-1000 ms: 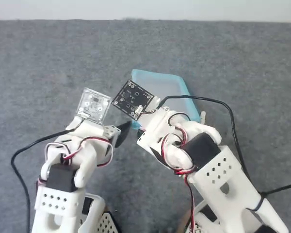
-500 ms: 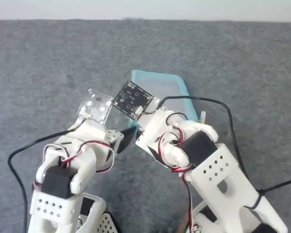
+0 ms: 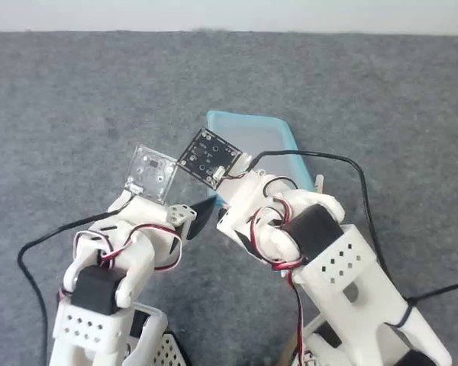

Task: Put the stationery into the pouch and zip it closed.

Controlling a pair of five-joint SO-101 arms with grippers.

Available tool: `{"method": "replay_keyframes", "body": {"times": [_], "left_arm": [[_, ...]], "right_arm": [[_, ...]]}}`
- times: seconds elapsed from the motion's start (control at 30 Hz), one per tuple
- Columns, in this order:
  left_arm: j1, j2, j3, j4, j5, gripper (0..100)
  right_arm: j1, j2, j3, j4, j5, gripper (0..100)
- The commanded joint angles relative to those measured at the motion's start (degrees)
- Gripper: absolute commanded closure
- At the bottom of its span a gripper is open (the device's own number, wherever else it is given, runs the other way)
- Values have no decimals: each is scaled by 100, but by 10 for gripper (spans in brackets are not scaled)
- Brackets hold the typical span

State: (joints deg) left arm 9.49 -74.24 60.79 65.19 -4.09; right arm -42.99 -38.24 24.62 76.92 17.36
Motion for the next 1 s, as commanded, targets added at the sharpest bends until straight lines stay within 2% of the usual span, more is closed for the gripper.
{"method": "replay_keyframes", "body": {"times": [0.0, 0.2, 0.5, 0.73, 0.97], "left_arm": [[26, -70, 84, -413, 44, 725], [70, -70, 330, -668, 53, 725], [501, -114, 303, -413, 70, 725], [-79, -70, 488, -888, 44, 726], [-114, -70, 831, -1371, 70, 727]], "right_arm": [[-40, -22, -422, 101, 44, 992], [-48, -31, -501, 101, 44, 992], [-13, 40, -607, 84, 44, 992], [-40, -22, -677, 277, 53, 992], [-57, -22, -1081, 760, 220, 992]]}}
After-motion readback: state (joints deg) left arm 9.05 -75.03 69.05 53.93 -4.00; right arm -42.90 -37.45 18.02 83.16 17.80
